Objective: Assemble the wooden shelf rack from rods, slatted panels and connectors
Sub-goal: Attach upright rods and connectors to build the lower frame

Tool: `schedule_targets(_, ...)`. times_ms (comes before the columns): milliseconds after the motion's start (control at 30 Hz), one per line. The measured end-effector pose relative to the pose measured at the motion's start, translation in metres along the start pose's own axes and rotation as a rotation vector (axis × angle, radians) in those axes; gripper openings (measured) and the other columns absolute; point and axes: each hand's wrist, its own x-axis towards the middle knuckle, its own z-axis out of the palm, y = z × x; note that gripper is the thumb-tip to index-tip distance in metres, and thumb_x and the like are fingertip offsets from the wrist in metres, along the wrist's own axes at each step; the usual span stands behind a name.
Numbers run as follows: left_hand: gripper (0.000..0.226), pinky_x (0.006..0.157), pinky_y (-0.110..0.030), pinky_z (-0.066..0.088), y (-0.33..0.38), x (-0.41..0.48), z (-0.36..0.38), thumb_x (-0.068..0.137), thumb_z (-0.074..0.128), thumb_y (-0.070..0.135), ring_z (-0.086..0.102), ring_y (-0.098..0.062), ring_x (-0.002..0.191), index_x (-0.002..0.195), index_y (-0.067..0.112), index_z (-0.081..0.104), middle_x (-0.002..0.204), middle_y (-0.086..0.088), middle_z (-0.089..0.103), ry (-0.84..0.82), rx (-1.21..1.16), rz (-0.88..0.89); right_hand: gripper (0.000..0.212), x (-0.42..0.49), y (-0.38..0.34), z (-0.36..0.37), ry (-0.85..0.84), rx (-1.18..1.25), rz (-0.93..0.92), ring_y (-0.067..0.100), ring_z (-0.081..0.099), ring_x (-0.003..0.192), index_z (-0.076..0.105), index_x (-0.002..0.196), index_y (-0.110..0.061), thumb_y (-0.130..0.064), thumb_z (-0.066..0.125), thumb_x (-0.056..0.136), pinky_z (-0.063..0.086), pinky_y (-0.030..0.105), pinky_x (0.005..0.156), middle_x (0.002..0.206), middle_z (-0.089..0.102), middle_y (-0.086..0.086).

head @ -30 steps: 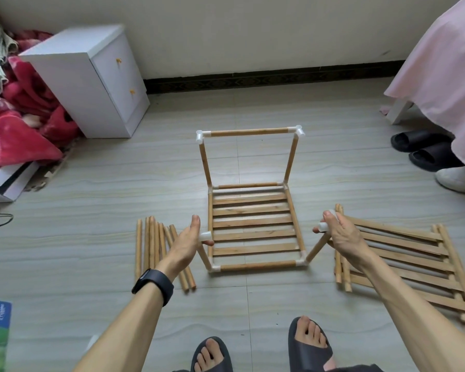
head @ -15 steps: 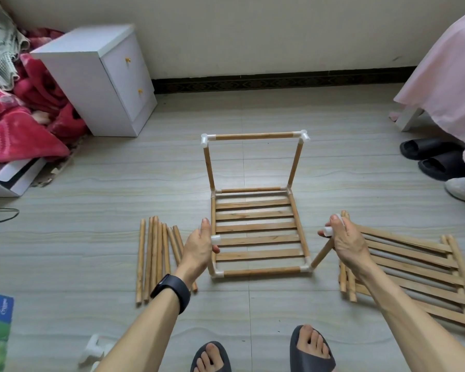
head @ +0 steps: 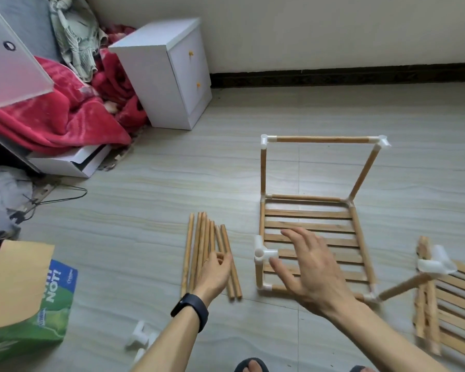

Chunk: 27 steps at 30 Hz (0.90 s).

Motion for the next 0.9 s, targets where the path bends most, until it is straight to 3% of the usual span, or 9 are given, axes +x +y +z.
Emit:
schedule_targets(67,0.042,0.07,-0.021,0.051,-0.029,0.015,-0.01,0.102,0.046,0.048,0.055,-0.016,0.096,0.134,0.02,0.046,0.132,-0.008,0.052,0.02,0.141,-0.066,0.076,0.018,-0.01,0.014,-0.16,-0.003,-0.045,0.016,0.047,0.133,0.028,0.156,-0.036,-0.077,0.03,0.092,0.046,0.036,0.107,0.149,0.046,-0.002)
schedule_targets(100,0.047,0.072,-0.021,0.053,-0.044,0.023,-0.015,0.101,0.047,0.046,0.055,-0.02,0.1,0.139,0.019,0.042,0.136,-0.012,0.048,0.039,0.2,-0.101,0.074,0.025,-0.012,0.021,-0.223,-0.01,-0.069,0.015,0.052,0.126,0.018,0.157,-0.043,-0.078,0.024,0.092,0.049,0.033,0.1,0.145,0.049,-0.004)
schedule_targets(167,0.052,0.097,-0.037,0.05,-0.07,0.039,-0.023,0.101,0.046,0.043,0.051,-0.032,0.12,0.145,0.017,0.037,0.141,-0.016,0.041,0.083,0.292,-0.179,0.067,0.031,-0.012,0.034,-0.3,-0.01,-0.118,0.012,0.061,0.102,0.004,0.154,-0.052,-0.078,0.012,0.093,0.054,0.031,0.084,0.127,0.058,-0.005)
schedule_targets(300,0.046,0.105,-0.044,0.043,-0.104,0.067,-0.028,0.103,0.042,0.031,0.047,-0.038,0.129,0.143,0.01,0.036,0.145,-0.019,0.039,0.103,0.374,-0.341,0.056,0.023,-0.007,0.05,-0.195,0.006,-0.154,0.01,0.056,0.071,0.021,0.147,-0.051,-0.073,0.009,0.097,0.052,0.029,0.059,0.096,0.054,-0.01)
schedule_targets(400,0.036,0.103,-0.046,0.044,-0.119,0.079,-0.024,0.102,0.038,0.021,0.048,-0.039,0.128,0.134,0.003,0.038,0.141,-0.021,0.046,0.09,0.43,-0.39,0.047,0.017,-0.01,0.052,-0.136,-0.027,-0.184,0.012,0.05,0.057,0.035,0.142,-0.046,-0.066,0.02,0.102,0.032,0.018,0.045,0.084,0.05,-0.011)
schedule_targets(533,0.04,0.099,-0.047,0.048,-0.127,0.083,-0.021,0.1,0.043,0.017,0.052,-0.042,0.122,0.136,0.002,0.035,0.14,-0.024,0.045,0.051,0.469,-0.438,0.042,0.016,-0.017,0.048,-0.14,-0.066,-0.213,0.011,0.046,0.054,0.045,0.138,-0.037,-0.058,0.031,0.104,0.022,0.015,0.046,0.082,0.052,-0.011)
schedule_targets(667,0.037,0.096,-0.041,0.049,-0.122,0.079,-0.032,0.101,0.046,0.017,0.057,-0.042,0.116,0.133,-0.003,0.049,0.137,-0.025,0.048,0.049,0.396,-0.447,0.039,0.009,-0.027,0.051,-0.173,-0.048,-0.247,0.012,0.052,0.059,0.047,0.134,-0.032,-0.054,0.031,0.105,0.044,0.026,0.047,0.084,0.056,-0.011)
schedule_targets(800,0.033,0.094,-0.045,0.056,-0.101,0.061,-0.058,0.106,0.045,0.029,0.069,-0.032,0.103,0.114,0.0,0.059,0.106,-0.019,0.07,0.045,0.083,-0.325,0.046,0.005,-0.03,0.049,-0.218,-0.072,-0.233,0.015,0.062,0.075,0.037,0.142,-0.04,-0.06,0.024,0.103,0.054,0.032,0.061,0.102,0.064,-0.013)
schedule_targets(900,0.018,0.084,-0.042,0.057,-0.063,0.035,-0.079,0.106,0.046,0.027,0.07,-0.021,0.092,0.11,0.012,0.055,0.103,-0.007,0.069,0.105,0.037,-0.094,0.06,0.008,-0.03,0.039,-0.273,-0.049,-0.19,0.01,0.064,0.1,0.025,0.151,-0.05,-0.074,0.02,0.096,0.056,0.03,0.08,0.127,0.061,-0.014)
